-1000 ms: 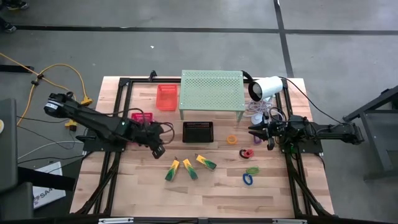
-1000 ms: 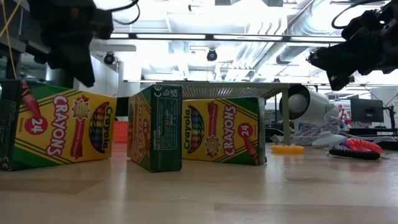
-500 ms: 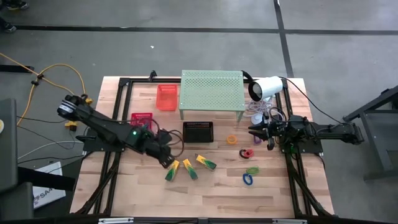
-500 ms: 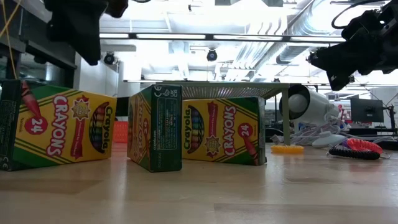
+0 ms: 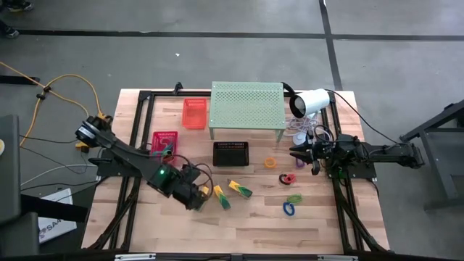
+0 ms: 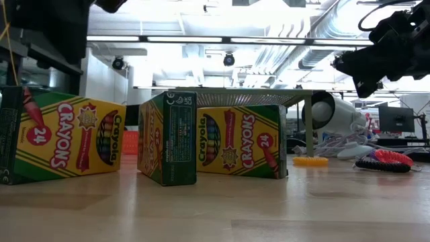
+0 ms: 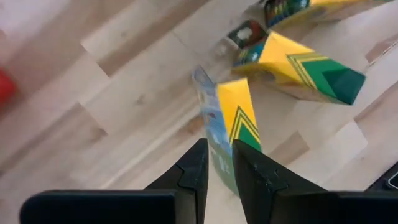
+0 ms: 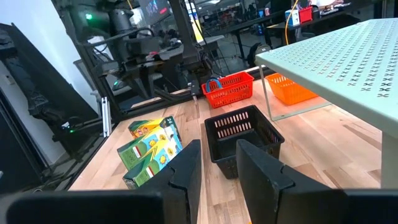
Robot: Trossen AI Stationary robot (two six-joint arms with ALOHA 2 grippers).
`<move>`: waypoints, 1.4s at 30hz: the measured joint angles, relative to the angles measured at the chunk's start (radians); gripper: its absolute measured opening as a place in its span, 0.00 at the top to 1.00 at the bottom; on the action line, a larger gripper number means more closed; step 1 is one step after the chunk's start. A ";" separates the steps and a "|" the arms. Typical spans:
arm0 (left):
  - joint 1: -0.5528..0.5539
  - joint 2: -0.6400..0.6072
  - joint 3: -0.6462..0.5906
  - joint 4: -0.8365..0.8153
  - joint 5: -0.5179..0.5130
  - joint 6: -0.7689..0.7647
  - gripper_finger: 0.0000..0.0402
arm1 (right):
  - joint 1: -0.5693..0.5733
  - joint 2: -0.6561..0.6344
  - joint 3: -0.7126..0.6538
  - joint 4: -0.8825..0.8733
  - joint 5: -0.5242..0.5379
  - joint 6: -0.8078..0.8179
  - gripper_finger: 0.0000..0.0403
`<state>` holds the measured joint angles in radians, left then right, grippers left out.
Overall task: Pick & Place Office Desk Supplies
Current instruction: Put the left crayon box into the orange bin on the shelf
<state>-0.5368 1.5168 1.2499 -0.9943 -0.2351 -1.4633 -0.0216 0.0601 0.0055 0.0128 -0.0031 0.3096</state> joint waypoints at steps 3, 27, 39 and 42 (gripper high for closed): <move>-0.017 0.019 0.000 0.028 0.014 -0.032 0.83 | 0.000 0.000 0.000 0.000 0.000 0.000 0.78; -0.034 0.036 -0.001 0.026 -0.005 0.079 0.68 | 0.000 0.000 0.000 0.000 0.000 0.000 0.78; -0.026 0.036 0.002 0.042 -0.001 -0.002 0.57 | 0.000 0.000 0.000 0.000 0.000 0.000 0.78; -0.018 0.049 0.004 0.096 -0.002 0.023 0.57 | 0.000 0.000 0.000 0.000 0.000 0.000 0.78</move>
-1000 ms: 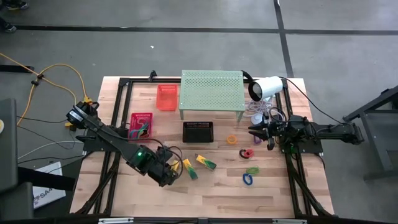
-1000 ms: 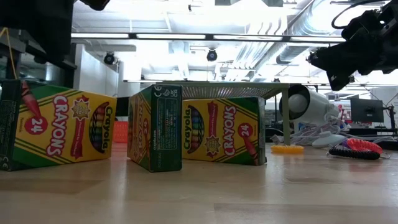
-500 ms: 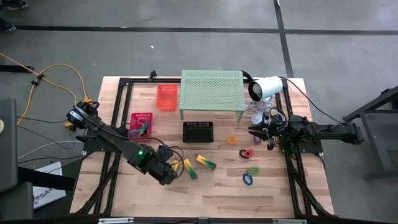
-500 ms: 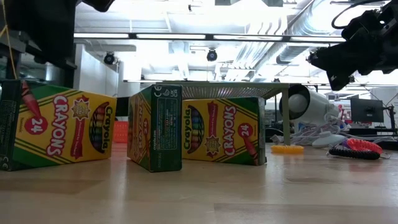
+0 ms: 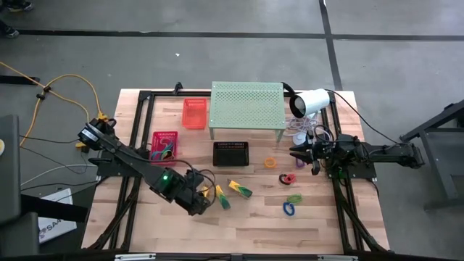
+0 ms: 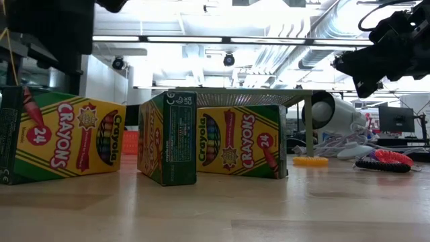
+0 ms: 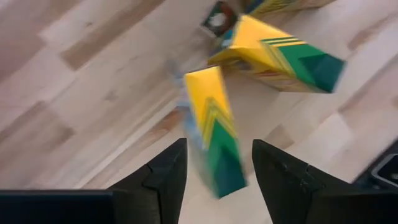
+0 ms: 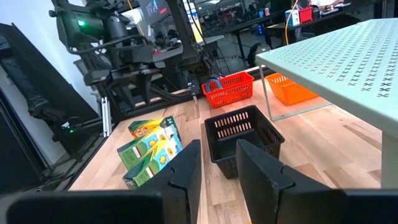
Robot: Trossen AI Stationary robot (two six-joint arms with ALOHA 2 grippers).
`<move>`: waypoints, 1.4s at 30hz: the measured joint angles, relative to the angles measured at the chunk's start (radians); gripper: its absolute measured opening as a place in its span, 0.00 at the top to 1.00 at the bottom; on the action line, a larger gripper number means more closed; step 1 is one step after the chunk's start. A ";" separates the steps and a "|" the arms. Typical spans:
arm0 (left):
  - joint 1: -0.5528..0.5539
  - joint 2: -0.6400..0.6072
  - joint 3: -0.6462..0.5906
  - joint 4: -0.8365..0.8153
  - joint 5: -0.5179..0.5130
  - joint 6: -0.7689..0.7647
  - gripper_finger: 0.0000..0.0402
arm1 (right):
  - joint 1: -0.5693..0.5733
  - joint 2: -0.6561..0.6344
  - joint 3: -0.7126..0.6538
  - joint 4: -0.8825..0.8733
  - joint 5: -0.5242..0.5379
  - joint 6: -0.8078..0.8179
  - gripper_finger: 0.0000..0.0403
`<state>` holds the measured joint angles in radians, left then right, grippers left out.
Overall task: Pick & Place Office Desk Supplies
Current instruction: Put the left crayon box into the orange bin on the shelf
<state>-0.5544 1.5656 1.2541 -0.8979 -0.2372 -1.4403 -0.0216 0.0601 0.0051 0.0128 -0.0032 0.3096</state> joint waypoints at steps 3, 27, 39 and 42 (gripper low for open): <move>0.009 0.033 0.008 0.045 0.008 0.040 0.57 | 0.000 0.000 0.000 0.000 0.000 0.000 0.78; 0.016 0.239 0.235 -0.236 0.102 -0.190 0.56 | 0.000 0.000 0.000 0.000 0.000 0.000 0.78; 0.022 0.277 0.235 -0.220 0.132 -0.165 0.56 | 0.000 0.000 0.000 0.000 0.000 0.000 0.78; 0.027 0.289 0.234 -0.212 0.132 -0.155 0.56 | 0.000 0.000 0.000 0.000 0.000 0.000 0.78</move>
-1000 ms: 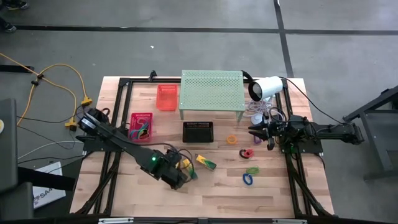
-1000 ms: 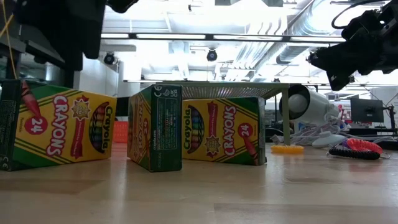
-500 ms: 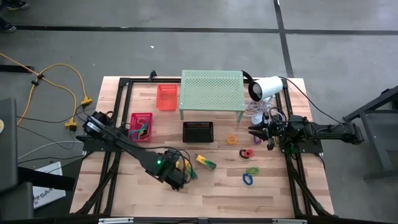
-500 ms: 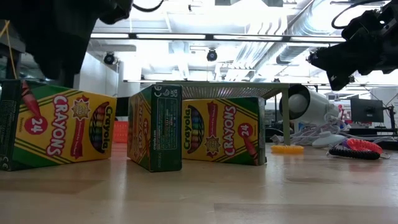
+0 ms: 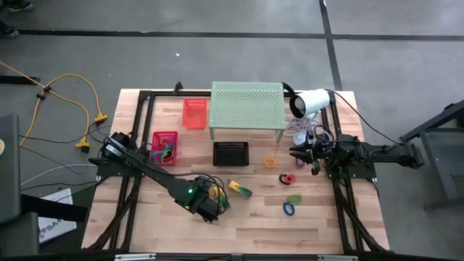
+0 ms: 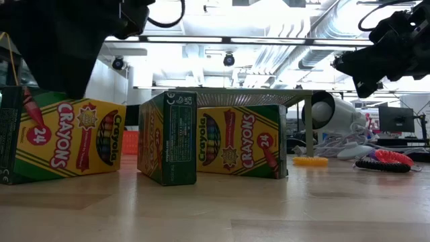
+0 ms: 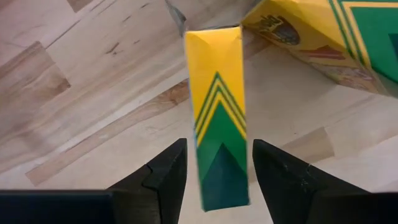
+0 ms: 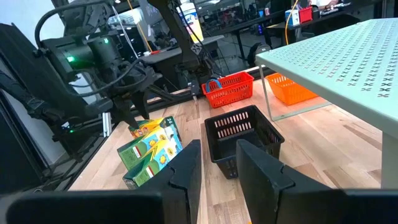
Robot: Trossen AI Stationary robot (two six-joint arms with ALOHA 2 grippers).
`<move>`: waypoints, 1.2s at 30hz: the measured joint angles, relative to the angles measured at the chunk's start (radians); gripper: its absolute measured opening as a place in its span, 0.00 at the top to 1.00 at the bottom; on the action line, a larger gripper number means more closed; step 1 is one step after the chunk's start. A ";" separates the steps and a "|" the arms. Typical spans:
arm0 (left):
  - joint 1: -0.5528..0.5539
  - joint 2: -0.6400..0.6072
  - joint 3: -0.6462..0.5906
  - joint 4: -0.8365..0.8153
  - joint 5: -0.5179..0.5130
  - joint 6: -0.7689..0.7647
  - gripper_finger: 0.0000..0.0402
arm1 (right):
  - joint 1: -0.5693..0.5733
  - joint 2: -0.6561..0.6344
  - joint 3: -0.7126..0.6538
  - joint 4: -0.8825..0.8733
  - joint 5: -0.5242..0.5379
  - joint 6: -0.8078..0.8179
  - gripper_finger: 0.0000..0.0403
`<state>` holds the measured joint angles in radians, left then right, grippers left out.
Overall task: Pick & Place Office Desk Supplies
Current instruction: Put the left crayon box into the orange bin on the shelf
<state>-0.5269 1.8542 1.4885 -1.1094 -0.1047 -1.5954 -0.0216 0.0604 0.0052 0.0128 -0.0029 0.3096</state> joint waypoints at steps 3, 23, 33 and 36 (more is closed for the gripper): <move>0.003 0.012 0.000 0.001 0.011 0.002 0.57 | 0.000 0.000 0.000 0.000 0.000 0.000 0.78; 0.047 0.094 -0.002 0.042 0.030 0.055 0.57 | 0.000 0.003 0.000 0.003 0.000 0.000 0.78; 0.057 0.091 -0.001 0.035 0.032 0.077 0.78 | 0.000 0.003 0.000 0.003 -0.001 0.000 0.78; 0.059 0.091 -0.001 0.035 0.037 0.079 0.78 | 0.000 0.003 0.000 0.003 -0.001 0.000 0.78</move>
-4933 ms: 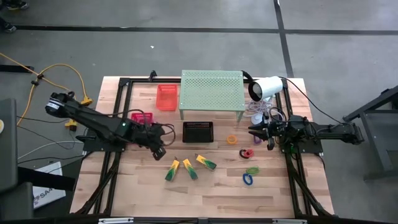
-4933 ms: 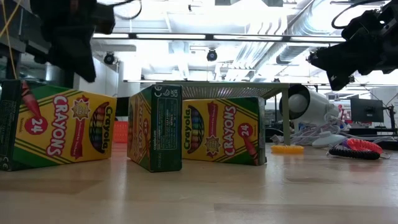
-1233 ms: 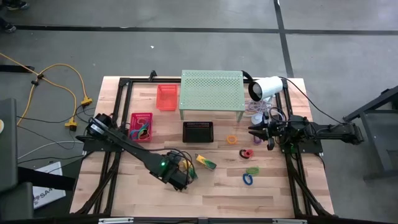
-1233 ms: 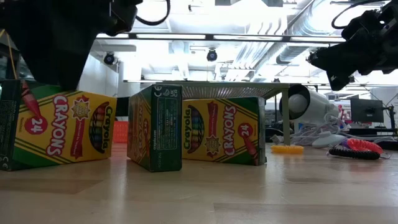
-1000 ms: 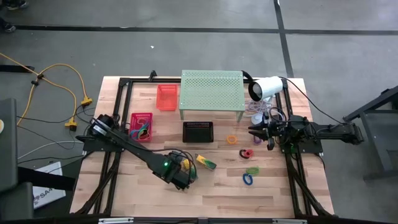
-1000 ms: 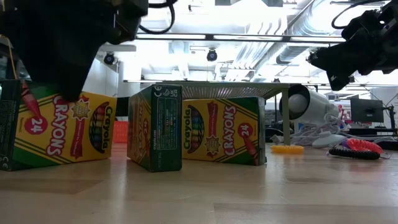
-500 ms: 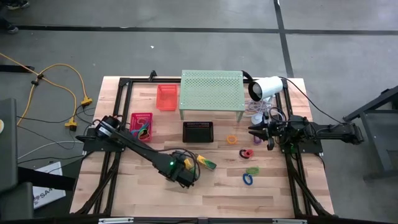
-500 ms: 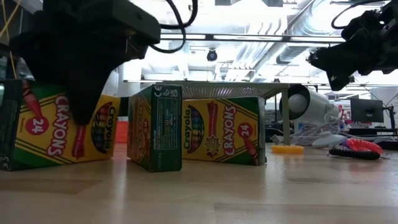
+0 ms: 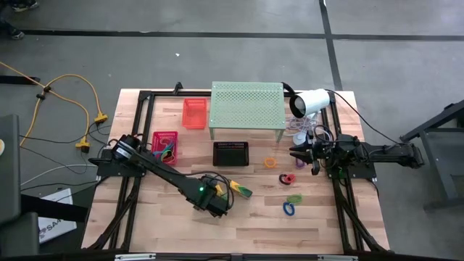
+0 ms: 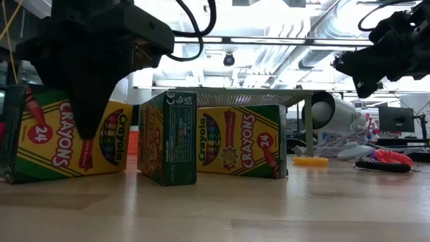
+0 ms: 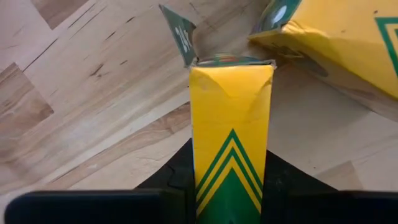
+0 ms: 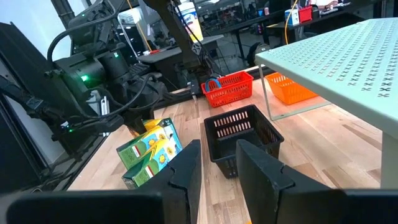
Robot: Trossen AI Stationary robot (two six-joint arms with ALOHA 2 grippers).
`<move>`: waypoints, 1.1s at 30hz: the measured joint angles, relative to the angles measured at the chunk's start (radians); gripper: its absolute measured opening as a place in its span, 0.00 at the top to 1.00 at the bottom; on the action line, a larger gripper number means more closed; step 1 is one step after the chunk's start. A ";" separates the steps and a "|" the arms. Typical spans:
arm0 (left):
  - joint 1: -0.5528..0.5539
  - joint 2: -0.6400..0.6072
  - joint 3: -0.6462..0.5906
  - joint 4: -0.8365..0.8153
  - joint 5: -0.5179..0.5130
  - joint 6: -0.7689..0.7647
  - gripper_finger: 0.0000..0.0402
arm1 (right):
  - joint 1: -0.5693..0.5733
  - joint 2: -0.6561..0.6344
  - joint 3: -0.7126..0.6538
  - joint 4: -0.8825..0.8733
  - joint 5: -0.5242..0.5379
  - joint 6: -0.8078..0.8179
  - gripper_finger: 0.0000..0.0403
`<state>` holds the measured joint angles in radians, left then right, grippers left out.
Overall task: Pick & Place Office Desk Supplies
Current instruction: Put the left crayon box into the orange bin on the shelf
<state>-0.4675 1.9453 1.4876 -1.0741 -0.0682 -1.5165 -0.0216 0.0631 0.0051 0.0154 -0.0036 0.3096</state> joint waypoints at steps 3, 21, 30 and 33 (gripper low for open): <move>0.000 0.000 0.000 0.000 -0.001 0.006 0.78 | 0.000 0.000 0.000 0.000 0.000 0.000 0.78; 0.048 -0.219 0.000 -0.221 -0.079 0.001 0.76 | 0.000 0.000 0.000 0.000 0.000 0.000 0.78; 0.198 -0.357 0.000 -0.335 -0.135 0.093 0.76 | 0.000 0.000 0.000 0.001 0.000 0.000 0.78; 0.264 -0.401 0.000 -0.343 -0.141 0.117 0.76 | 0.000 0.000 0.000 0.000 0.000 0.000 0.78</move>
<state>-0.2033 1.5442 1.4872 -1.4172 -0.2090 -1.3993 -0.0216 0.0631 0.0055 0.0158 -0.0032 0.3096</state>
